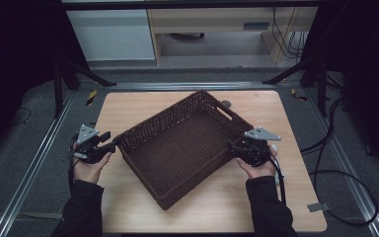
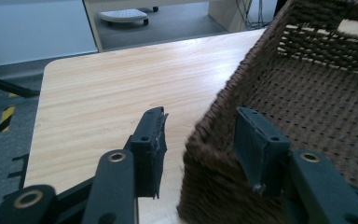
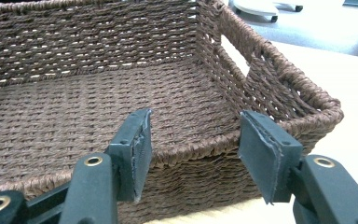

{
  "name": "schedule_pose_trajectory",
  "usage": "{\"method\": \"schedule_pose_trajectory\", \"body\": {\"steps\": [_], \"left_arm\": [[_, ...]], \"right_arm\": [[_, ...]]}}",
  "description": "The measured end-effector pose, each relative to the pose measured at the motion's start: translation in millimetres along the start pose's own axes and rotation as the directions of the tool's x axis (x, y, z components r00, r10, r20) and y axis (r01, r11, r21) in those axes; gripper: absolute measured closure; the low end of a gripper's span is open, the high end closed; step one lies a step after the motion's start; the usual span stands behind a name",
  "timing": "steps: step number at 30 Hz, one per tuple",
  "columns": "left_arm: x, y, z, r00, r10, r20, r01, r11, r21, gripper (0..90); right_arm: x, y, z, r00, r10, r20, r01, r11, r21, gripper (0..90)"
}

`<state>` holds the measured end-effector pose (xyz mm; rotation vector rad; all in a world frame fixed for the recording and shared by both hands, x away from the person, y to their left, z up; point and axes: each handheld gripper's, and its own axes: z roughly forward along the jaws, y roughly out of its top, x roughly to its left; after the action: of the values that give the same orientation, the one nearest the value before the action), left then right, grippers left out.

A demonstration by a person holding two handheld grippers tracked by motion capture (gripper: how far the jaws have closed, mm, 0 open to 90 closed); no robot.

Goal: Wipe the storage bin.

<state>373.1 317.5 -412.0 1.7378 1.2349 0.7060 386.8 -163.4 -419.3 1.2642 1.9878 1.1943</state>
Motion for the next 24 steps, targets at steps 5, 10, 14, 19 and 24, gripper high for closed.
{"method": "schedule_pose_trajectory", "body": {"steps": [5,10,14,19,24], "left_arm": [[-9.0,-6.0,-10.9,0.9996,-0.014,0.025,0.013,0.9999,0.008,52.0],[-18.7,-8.0,-3.3,0.9991,-0.003,0.043,0.002,0.9996,0.029,52.4],[-18.3,-7.5,1.1,0.9995,0.009,0.031,-0.01,0.9995,0.03,53.9],[-11.1,-6.0,7.6,0.9998,-0.002,0.021,0.002,0.9997,0.026,55.5],[-5.1,-3.6,13.0,0.9998,-0.007,0.017,0.006,0.9996,0.026,56.3]], "right_arm": [[5.0,-1.4,-4.4,0.9998,-0.019,0.01,0.019,1.0,-0.002,43.8],[4.6,-0.6,-6.0,0.9996,-0.027,-0.007,0.027,1.0,-0.002,42.7],[2.6,1.2,-8.4,0.9995,-0.032,-0.006,0.032,0.999,-0.005,41.9],[-3.4,3.4,-11.4,0.9995,-0.031,0.012,0.031,0.999,-0.016,40.1],[-15.2,4.3,-15.7,0.9981,-0.026,0.056,0.028,0.999,-0.036,39.6]]}}
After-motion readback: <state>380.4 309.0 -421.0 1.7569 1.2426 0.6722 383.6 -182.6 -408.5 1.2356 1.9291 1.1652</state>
